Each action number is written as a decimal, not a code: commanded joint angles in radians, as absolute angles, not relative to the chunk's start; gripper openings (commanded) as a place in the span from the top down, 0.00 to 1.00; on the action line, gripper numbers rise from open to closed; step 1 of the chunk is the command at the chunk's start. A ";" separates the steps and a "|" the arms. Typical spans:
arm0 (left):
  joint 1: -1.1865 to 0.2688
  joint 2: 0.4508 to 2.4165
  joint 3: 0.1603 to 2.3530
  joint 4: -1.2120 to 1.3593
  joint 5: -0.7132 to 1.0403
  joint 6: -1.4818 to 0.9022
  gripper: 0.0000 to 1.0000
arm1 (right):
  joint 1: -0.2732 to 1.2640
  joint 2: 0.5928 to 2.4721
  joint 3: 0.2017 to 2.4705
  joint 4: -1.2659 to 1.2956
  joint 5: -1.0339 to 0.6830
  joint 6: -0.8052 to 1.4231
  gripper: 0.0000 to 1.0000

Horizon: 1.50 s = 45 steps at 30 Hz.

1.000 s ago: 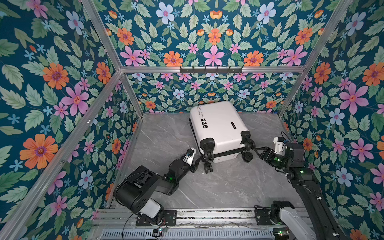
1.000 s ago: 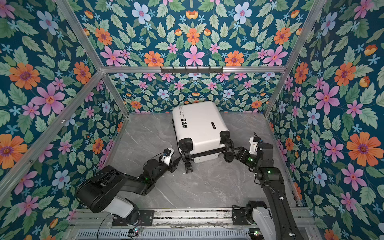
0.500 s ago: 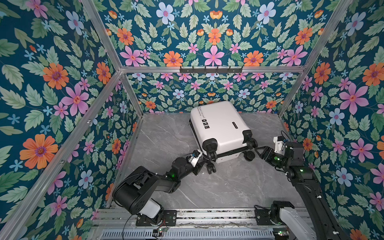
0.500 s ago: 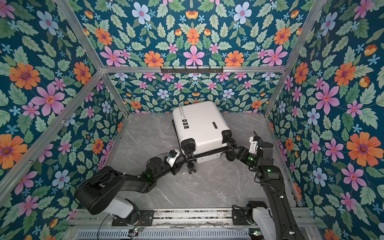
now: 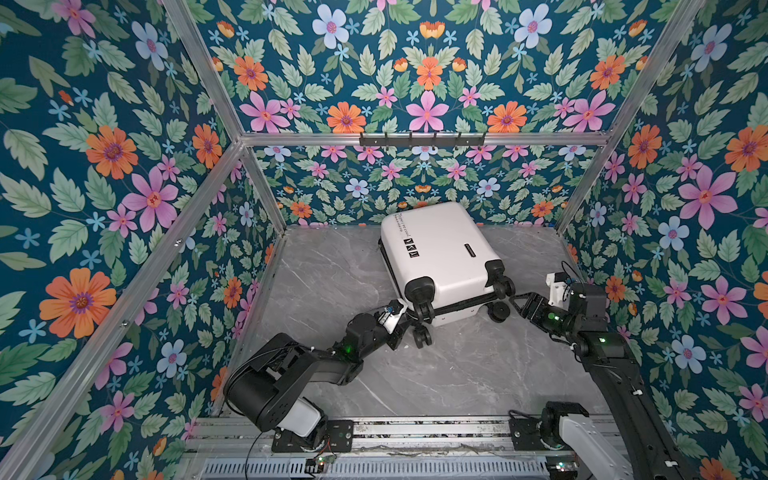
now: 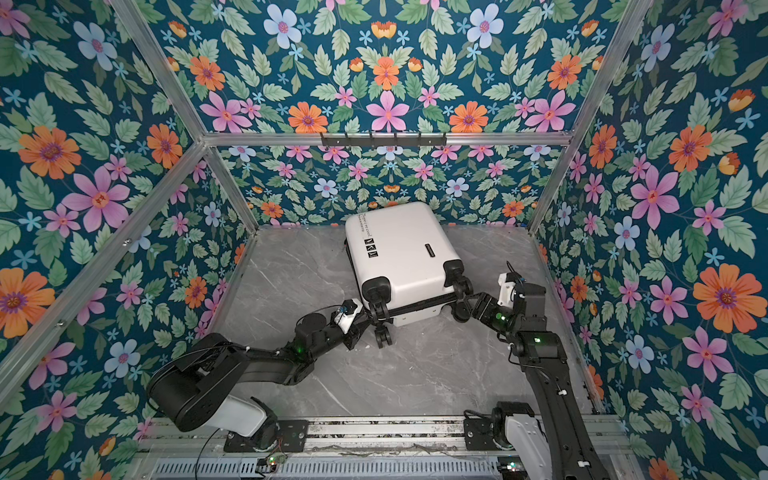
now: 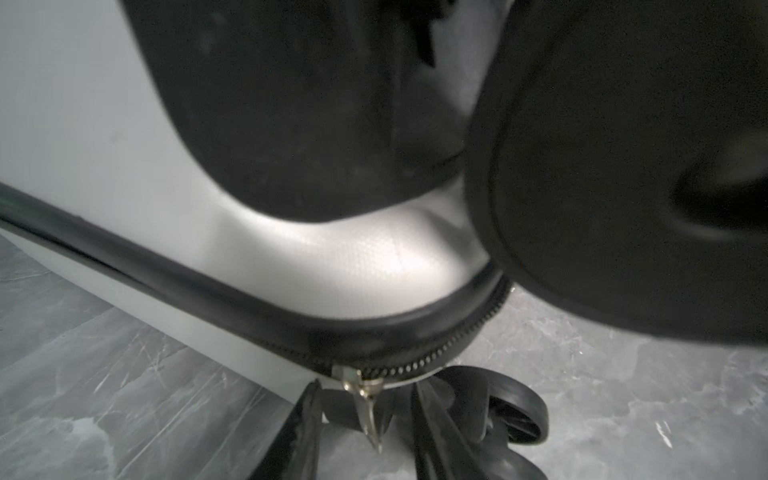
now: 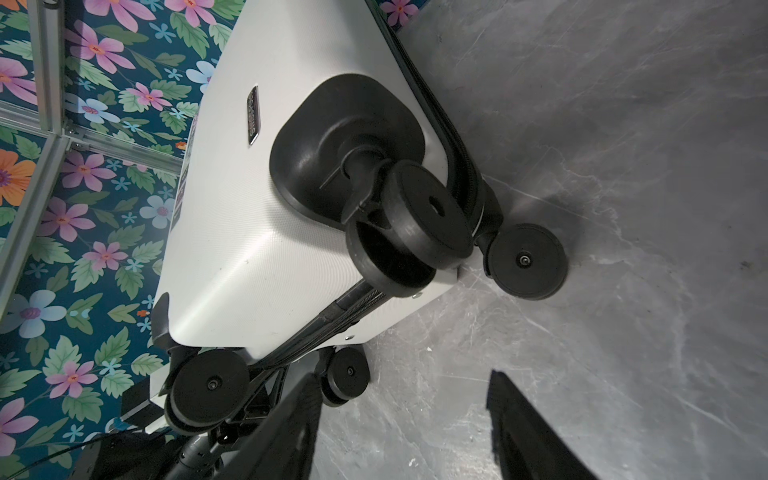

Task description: Pack the luggage

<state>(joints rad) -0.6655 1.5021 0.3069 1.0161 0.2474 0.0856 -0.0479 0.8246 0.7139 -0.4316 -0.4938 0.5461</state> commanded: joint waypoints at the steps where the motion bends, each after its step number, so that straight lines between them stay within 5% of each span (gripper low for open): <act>1: -0.666 1.503 0.319 1.025 0.226 0.103 0.66 | -0.047 0.821 0.718 -0.437 -0.503 0.543 0.35; 16: -0.667 1.485 0.356 0.967 0.233 0.109 0.90 | -0.047 0.815 0.728 -0.456 -0.489 0.533 0.35; 23: -0.667 1.451 0.344 0.963 0.204 0.099 1.00 | -0.047 0.854 0.778 -0.521 -0.431 0.484 0.01; 36: -0.667 1.357 0.322 0.865 0.159 0.094 1.00 | 0.168 1.150 1.027 -0.666 -0.209 0.298 0.07; 45: -0.660 1.315 0.308 0.816 0.129 0.089 1.00 | 0.175 1.264 1.097 -0.731 -0.138 0.243 0.09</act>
<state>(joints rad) -0.6643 1.3247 0.3077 0.7742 0.1555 0.1028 0.1749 1.2526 1.0866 -0.7097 -0.1726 0.2775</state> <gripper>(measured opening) 0.051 0.910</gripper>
